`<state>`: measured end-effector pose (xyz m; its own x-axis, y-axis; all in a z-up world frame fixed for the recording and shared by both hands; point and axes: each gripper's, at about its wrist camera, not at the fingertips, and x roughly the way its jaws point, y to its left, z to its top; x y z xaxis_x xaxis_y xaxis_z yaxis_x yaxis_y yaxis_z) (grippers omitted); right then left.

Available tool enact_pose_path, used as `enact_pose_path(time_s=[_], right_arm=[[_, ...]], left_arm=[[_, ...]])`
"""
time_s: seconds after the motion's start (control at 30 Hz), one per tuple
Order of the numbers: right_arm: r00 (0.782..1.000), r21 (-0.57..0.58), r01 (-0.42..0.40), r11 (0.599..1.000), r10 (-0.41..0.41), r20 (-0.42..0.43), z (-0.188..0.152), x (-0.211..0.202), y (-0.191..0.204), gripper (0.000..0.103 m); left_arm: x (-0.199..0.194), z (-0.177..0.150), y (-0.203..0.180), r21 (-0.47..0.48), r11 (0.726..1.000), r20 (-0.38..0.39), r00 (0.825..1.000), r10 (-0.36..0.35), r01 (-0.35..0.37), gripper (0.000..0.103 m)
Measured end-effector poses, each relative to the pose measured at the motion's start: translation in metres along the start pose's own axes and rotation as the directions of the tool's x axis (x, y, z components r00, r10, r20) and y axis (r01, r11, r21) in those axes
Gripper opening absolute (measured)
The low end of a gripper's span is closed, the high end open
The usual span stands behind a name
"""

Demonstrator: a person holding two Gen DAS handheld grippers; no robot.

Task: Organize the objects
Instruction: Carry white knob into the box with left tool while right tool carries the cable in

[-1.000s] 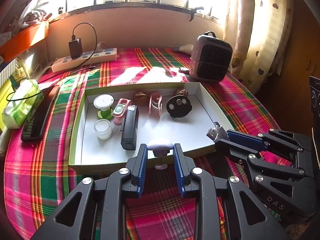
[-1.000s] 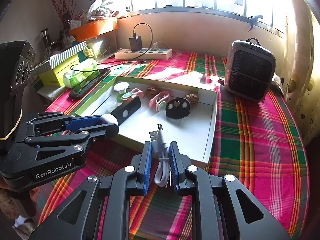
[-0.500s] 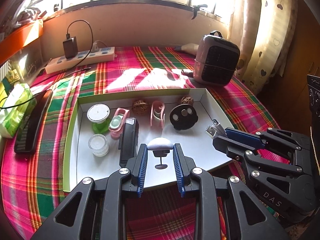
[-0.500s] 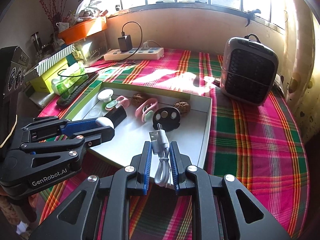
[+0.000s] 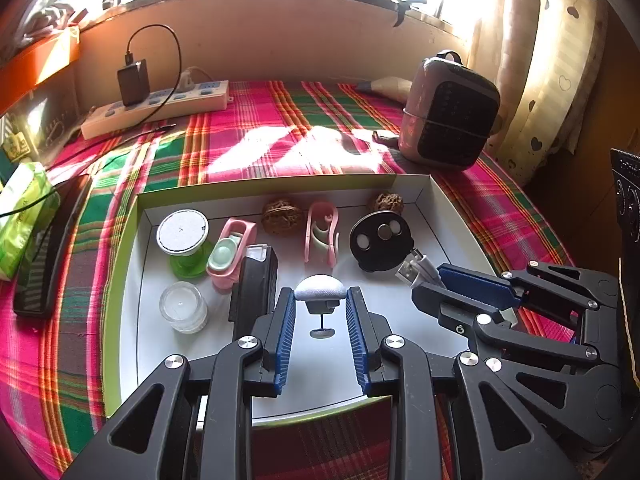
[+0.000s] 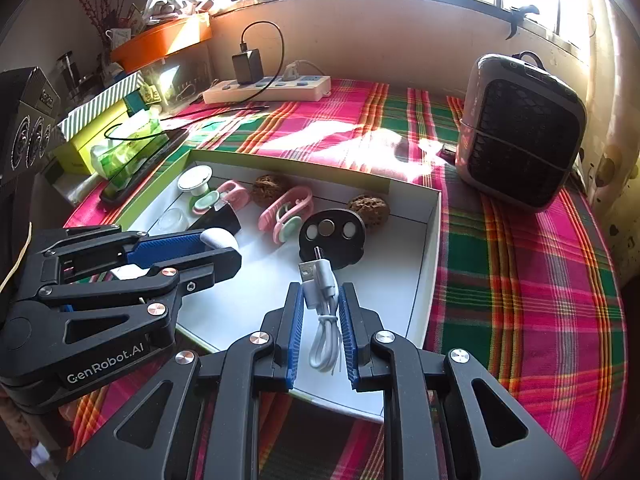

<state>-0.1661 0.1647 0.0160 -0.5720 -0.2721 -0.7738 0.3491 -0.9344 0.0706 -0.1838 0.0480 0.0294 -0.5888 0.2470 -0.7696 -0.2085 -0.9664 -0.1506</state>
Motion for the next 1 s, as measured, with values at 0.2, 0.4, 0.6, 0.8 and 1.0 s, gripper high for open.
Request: enact_pose_path(time_s=[0.2,0.4,0.6,0.8,1.0], right_arm=[[1.0,0.004,-0.002,1.0,0.002,-0.018,0.001,0.008,-0.003,0.019],[1.0,-0.001,-0.003,1.0,0.003,-0.027,0.001,0.013,-0.004,0.019],[1.0,-0.013,0.003,1.0,-0.003,-0.03,0.003,0.015,-0.002,0.019],[1.0,-0.011,0.003,1.0,-0.004,-0.03,0.002,0.015,-0.001,0.019],[1.0,-0.01,0.0,1.0,-0.001,-0.031,0.001,0.015,0.0,0.019]], left_arm=[[0.01,0.0,0.001,0.002,1.0,-0.02,1.0,-0.002,0.002,0.024],[0.016,0.0,0.0,0.009,1.0,-0.033,0.999,0.005,-0.004,0.024],[0.018,0.0,0.0,0.011,1.0,-0.036,0.999,0.007,-0.007,0.024],[0.018,0.0,0.0,0.014,1.0,-0.039,0.999,0.012,-0.012,0.024],[0.018,0.0,-0.001,0.017,1.0,-0.039,0.999,0.018,-0.018,0.024]])
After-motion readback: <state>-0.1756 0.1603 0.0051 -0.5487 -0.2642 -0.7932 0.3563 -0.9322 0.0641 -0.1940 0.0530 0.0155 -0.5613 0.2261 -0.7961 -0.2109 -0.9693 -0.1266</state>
